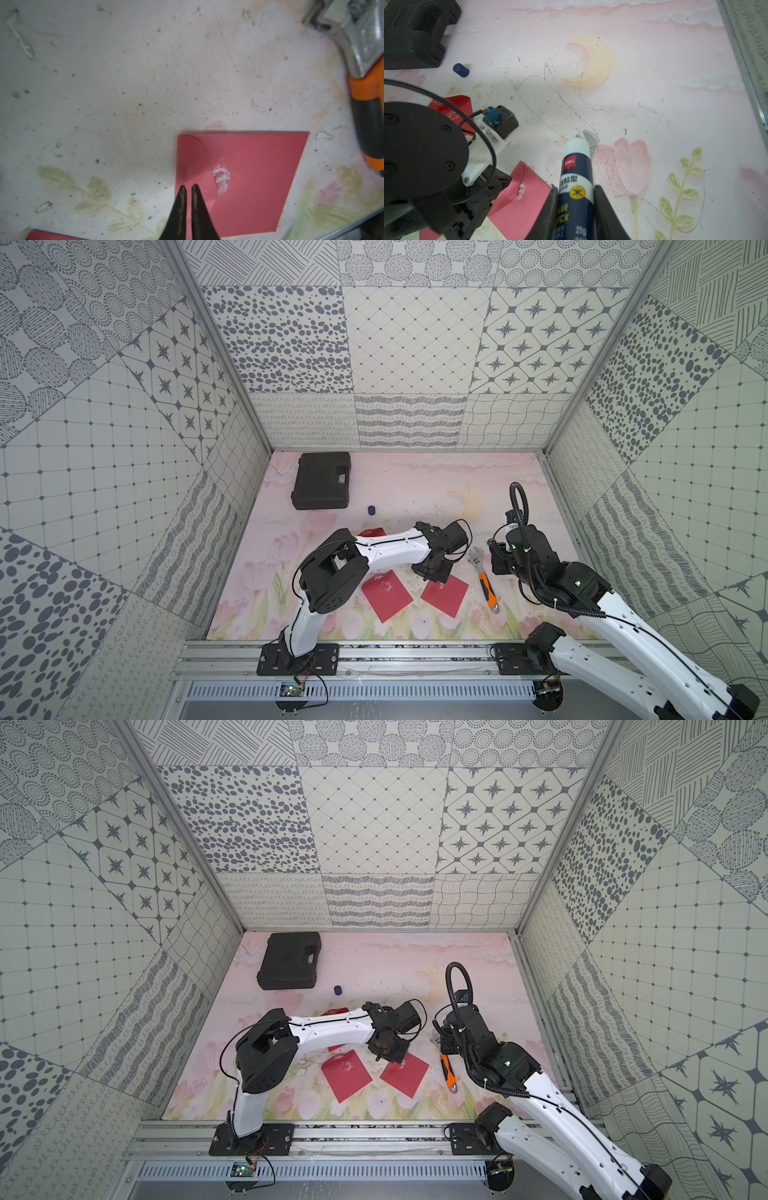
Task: Seal the envelope with a glue stick
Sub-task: Seal the envelope at the center of the board.
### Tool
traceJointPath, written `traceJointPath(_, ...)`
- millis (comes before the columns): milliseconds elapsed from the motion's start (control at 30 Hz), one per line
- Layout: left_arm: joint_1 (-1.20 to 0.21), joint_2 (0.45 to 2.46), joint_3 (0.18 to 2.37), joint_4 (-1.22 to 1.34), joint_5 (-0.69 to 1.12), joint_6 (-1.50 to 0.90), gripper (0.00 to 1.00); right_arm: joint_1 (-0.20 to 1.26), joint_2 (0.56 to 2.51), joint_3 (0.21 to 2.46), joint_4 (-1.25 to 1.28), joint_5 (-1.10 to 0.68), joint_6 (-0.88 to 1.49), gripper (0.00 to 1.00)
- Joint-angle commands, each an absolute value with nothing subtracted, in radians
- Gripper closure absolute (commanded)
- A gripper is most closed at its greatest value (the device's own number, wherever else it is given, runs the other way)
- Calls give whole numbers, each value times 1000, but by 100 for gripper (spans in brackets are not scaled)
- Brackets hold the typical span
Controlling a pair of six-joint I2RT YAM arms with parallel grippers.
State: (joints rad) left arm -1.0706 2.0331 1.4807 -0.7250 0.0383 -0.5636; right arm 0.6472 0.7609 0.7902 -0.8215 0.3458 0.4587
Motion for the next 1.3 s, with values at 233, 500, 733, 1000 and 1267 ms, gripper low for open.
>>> traceJointPath(233, -1084, 2078, 1506, -752, 63, -534, 85, 638, 751, 819, -801, 354, 445, 100)
traceJointPath(500, -1094, 2101, 1500, -773, 45, -533, 84, 637, 760, 818, -792, 348, 439, 100)
traceJointPath(733, -1122, 2125, 1499, -833, -28, -526, 83, 635, 758, 815, -792, 348, 439, 100)
traceJointPath(1000, -1160, 2167, 1474, -882, -117, -538, 83, 635, 759, 811, -787, 348, 439, 100)
traceJointPath(1267, -1194, 2213, 1466, -902, -190, -545, 82, 636, 762, 809, -782, 350, 438, 100)
